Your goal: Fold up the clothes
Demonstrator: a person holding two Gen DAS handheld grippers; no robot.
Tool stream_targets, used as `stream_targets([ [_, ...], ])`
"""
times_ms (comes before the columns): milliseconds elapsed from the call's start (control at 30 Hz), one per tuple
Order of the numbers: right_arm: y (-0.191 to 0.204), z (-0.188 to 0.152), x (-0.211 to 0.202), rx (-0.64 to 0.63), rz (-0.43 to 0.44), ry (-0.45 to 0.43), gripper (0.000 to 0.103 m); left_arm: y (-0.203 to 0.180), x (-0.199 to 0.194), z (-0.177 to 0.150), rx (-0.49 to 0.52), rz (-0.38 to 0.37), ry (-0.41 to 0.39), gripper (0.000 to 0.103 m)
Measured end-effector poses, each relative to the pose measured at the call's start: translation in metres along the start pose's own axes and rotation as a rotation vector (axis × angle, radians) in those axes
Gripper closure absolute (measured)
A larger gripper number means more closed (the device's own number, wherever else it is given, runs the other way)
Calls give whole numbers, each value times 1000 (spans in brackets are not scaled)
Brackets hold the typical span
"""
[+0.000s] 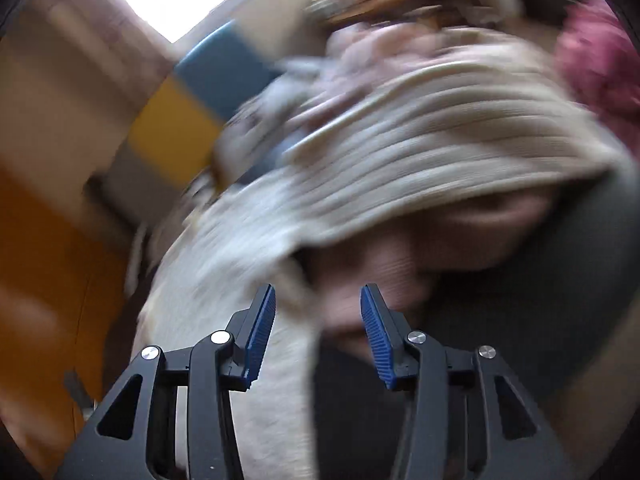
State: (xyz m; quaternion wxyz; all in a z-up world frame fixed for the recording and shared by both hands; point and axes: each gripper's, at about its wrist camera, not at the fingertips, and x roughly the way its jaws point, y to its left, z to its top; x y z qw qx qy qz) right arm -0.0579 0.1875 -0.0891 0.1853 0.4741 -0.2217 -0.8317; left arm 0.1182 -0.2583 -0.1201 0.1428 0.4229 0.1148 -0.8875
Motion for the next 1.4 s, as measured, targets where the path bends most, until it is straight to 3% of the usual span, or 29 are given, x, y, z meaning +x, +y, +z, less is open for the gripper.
stream_targets([
  [67, -15, 6, -1, 24, -40, -4, 55, -5, 17, 10, 17, 23, 7, 88],
  [133, -4, 2, 19, -58, -79, 40, 55, -7, 34, 18, 33, 51, 16, 88],
  [300, 39, -18, 93, -250, -67, 153, 55, 18, 71, 17, 15, 155, 61, 87],
  [367, 34, -22, 132, -268, -135, 237, 57, 21, 71, 9, 38, 175, 39, 85],
  [467, 47, -21, 133, -316, -122, 187, 60, 18, 65, -3, 87, 204, 0, 84],
  [600, 87, -12, 130, -387, -72, 176, 60, 29, 52, 1, 12, 149, -12, 85],
  [667, 107, -7, 129, -422, -47, 171, 60, 30, 38, 14, 3, 112, -64, 85],
  [767, 137, 0, 127, -475, -10, 162, 60, 32, 21, 45, 7, 63, -156, 85],
  [867, 166, 6, 125, -528, 28, 154, 60, 38, 35, 89, -8, 50, -177, 85],
  [933, 187, 11, 157, -583, 5, 168, 60, 46, 45, 116, -27, 50, -193, 85],
  [1067, 229, 20, 223, -694, -43, 198, 60, 60, 79, 165, -31, 6, -144, 85],
  [1167, 233, 36, 271, -682, -91, 257, 60, 59, 122, 181, 35, 42, -85, 85],
  [1300, 226, 36, 330, -698, -191, 345, 57, 67, 186, 173, 79, 104, 60, 85],
  [1400, 236, 32, 337, -765, -188, 283, 56, 73, 188, 160, 114, 130, 5, 81],
])
